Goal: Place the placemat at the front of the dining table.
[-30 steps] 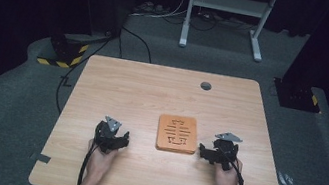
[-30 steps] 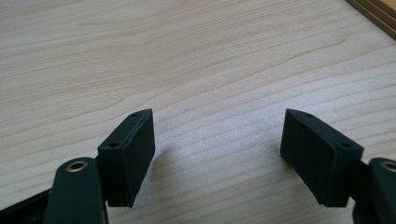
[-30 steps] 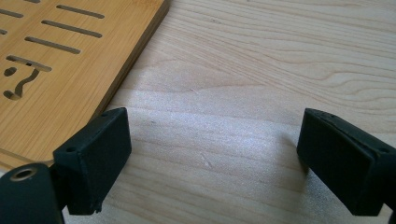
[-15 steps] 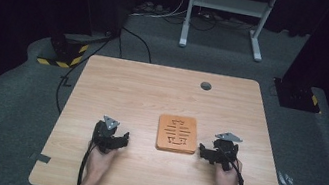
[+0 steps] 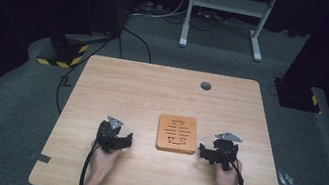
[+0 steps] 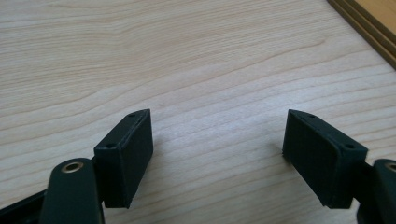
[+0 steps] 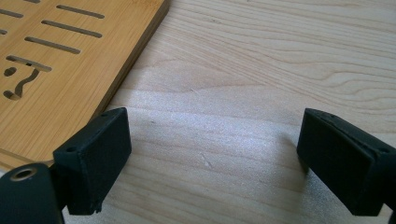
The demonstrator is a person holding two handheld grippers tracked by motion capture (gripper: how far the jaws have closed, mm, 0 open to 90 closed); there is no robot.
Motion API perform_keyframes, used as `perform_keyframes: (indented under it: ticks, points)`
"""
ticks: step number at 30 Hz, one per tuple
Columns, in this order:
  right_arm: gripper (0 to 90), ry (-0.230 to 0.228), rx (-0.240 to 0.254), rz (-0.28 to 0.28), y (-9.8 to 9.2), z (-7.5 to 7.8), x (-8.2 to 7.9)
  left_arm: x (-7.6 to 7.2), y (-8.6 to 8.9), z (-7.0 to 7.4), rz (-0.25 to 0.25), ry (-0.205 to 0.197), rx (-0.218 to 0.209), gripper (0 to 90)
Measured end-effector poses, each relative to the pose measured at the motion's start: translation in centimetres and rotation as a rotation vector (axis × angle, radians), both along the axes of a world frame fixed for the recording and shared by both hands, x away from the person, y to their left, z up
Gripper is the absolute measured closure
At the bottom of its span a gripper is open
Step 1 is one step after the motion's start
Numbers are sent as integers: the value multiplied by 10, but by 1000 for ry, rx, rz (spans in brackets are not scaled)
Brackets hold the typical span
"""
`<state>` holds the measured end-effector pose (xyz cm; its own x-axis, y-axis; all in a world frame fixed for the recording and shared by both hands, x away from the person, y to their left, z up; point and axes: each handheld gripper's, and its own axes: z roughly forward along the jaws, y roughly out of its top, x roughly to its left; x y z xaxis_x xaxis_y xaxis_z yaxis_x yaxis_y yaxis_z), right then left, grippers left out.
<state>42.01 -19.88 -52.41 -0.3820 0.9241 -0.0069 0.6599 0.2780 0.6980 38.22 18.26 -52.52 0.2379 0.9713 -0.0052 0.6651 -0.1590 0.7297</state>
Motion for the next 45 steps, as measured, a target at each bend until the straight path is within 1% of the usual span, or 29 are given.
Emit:
perform_keyframes:
  ticks: [3,4,5,6,9,10,11,12,14,15,19,24,27,30,31,33,39,42,43,44,45]
  points:
    - [96,0,0,0,0,0,0,0,-6,2,-18,-3,-6,245]
    - [96,0,0,0,0,0,0,0,-9,3,-19,-6,-14,245]
    - [96,0,0,0,0,0,0,0,-12,3,-32,-13,-11,244]
    - [96,0,0,0,0,0,0,0,-12,3,-32,-13,-11,245]
    - [96,0,1,0,0,0,0,0,-24,7,-61,-13,-12,242]
    - [96,0,0,0,0,0,0,0,-24,7,-61,-13,-12,241]
    - [96,0,0,0,0,0,0,1,-31,9,-76,-15,-10,241]
    - [96,0,0,0,0,0,0,1,-31,9,-76,-15,-10,241]
    - [96,0,0,0,0,0,0,2,-42,11,-100,-26,-12,242]
    - [96,0,1,0,0,0,0,2,-42,11,-100,-26,-12,242]
    - [97,0,0,0,0,0,0,5,-52,12,-122,-25,-18,242]
    - [96,0,1,0,0,0,0,8,-60,14,-140,-33,-31,244]
    - [96,0,0,0,0,0,0,9,-64,14,-135,-27,-38,244]
    - [96,0,1,0,0,0,0,12,-67,14,-147,-23,-24,246]
    - [96,0,0,0,0,0,0,13,-69,14,-138,-22,-33,247]
    - [96,0,0,0,0,0,0,14,-70,13,-139,-23,-36,247]
    - [96,0,1,0,0,0,0,15,-72,12,-142,-15,-39,248]
    - [96,0,0,0,0,0,0,17,-74,12,-147,-17,-33,248]
    - [96,0,1,0,0,0,0,17,-74,12,-146,-19,-38,248]
    - [96,0,0,0,0,0,0,17,-75,12,-149,-17,-31,249]
    - [97,0,0,0,0,0,0,17,-76,12,-147,-17,-37,249]
